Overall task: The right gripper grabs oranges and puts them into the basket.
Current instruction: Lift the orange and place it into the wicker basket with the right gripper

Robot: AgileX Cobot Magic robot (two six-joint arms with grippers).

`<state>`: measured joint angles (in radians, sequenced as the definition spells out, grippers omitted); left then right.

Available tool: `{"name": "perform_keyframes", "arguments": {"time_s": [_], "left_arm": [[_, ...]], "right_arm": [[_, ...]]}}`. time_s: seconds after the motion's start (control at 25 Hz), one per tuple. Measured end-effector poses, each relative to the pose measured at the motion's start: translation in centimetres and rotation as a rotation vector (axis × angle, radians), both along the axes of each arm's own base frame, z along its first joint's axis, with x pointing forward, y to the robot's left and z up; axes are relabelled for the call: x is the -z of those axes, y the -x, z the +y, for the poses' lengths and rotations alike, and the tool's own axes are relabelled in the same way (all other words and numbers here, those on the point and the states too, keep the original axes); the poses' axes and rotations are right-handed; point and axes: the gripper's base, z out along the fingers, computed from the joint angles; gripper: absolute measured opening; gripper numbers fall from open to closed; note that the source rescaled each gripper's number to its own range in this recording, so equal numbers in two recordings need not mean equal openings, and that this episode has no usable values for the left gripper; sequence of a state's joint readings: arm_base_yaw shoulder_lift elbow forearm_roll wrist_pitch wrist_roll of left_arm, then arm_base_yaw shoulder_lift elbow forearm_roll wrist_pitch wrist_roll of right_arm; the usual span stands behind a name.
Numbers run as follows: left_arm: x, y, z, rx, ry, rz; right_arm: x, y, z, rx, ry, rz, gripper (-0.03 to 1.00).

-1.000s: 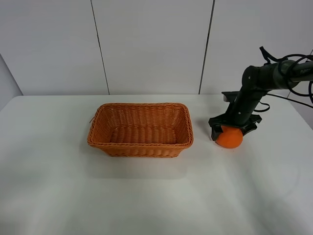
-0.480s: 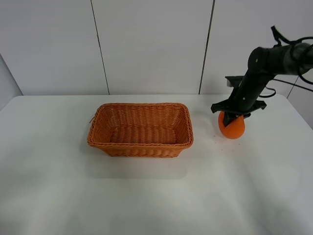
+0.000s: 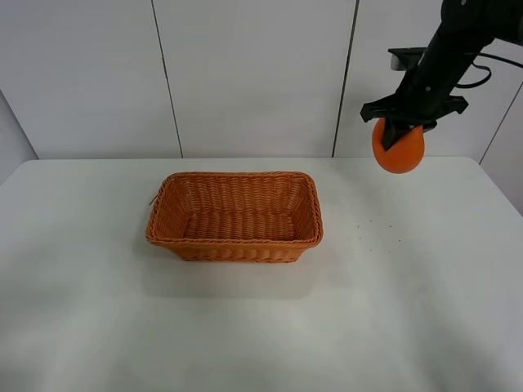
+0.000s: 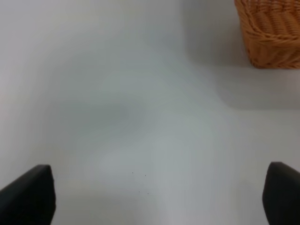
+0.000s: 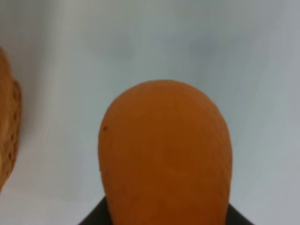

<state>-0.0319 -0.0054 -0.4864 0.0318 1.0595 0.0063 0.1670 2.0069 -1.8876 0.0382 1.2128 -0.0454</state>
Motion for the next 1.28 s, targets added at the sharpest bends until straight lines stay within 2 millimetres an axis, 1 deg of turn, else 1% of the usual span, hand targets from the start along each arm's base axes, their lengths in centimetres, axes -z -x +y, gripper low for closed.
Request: {"name": "perform_keyframes", "arguments": {"time_s": [0.08,0.24,0.32,0.44,0.56,0.6,0.72,0.8,0.88,0.92,1.0,1.04,1.08,1.12,1.16,1.2,1.24,1.28], "left_arm": [[0.0,0.0,0.0,0.000,0.000,0.000],[0.0,0.0,0.0,0.000,0.000,0.000],[0.0,0.0,0.0,0.000,0.000,0.000],[0.0,0.0,0.0,0.000,0.000,0.000],[0.0,0.0,0.0,0.000,0.000,0.000],[0.0,0.0,0.0,0.000,0.000,0.000],[0.0,0.0,0.0,0.000,0.000,0.000],[0.0,0.0,0.0,0.000,0.000,0.000],[0.0,0.0,0.0,0.000,0.000,0.000],[0.0,0.0,0.0,0.000,0.000,0.000],[0.0,0.0,0.0,0.000,0.000,0.000],[0.0,0.0,0.0,0.000,0.000,0.000],[0.0,0.0,0.0,0.000,0.000,0.000],[0.0,0.0,0.0,0.000,0.000,0.000],[0.0,0.0,0.0,0.000,0.000,0.000],[0.0,0.0,0.0,0.000,0.000,0.000],[0.0,0.0,0.0,0.000,0.000,0.000],[0.0,0.0,0.0,0.000,0.000,0.000]], "right_arm": [[-0.8,0.2,2.0,-0.040,0.014,-0.029,0.00],[-1.9,1.5,7.2,-0.145,0.001,-0.065,0.00],[-2.0,2.5,9.9,-0.203,-0.005,-0.070,0.00],[-1.0,3.8,14.4,-0.300,-0.019,-0.085,0.00],[1.4,4.3,18.4,-0.379,-0.033,-0.108,0.00],[2.6,4.3,19.6,-0.399,-0.038,-0.111,0.00],[6.4,3.8,22.1,-0.433,-0.043,-0.117,0.00],[9.4,3.1,22.9,-0.432,-0.042,-0.111,0.00],[11.5,2.6,23.3,-0.430,-0.042,-0.109,0.00],[12.3,2.5,23.4,-0.430,-0.037,-0.100,0.00],[12.9,2.4,23.4,-0.430,-0.031,-0.087,0.00],[13.0,2.4,23.4,-0.430,-0.030,-0.084,0.04],[12.9,2.5,23.4,-0.430,-0.031,-0.086,0.13],[12.8,2.5,23.4,-0.429,-0.032,-0.083,0.30],[12.7,2.5,23.4,-0.429,-0.031,-0.076,0.51],[12.6,2.6,23.3,-0.429,-0.025,-0.059,0.68],[12.3,2.7,23.3,-0.436,-0.019,-0.049,0.81],[12.0,2.7,23.3,-0.437,-0.016,-0.039,0.89]]}}
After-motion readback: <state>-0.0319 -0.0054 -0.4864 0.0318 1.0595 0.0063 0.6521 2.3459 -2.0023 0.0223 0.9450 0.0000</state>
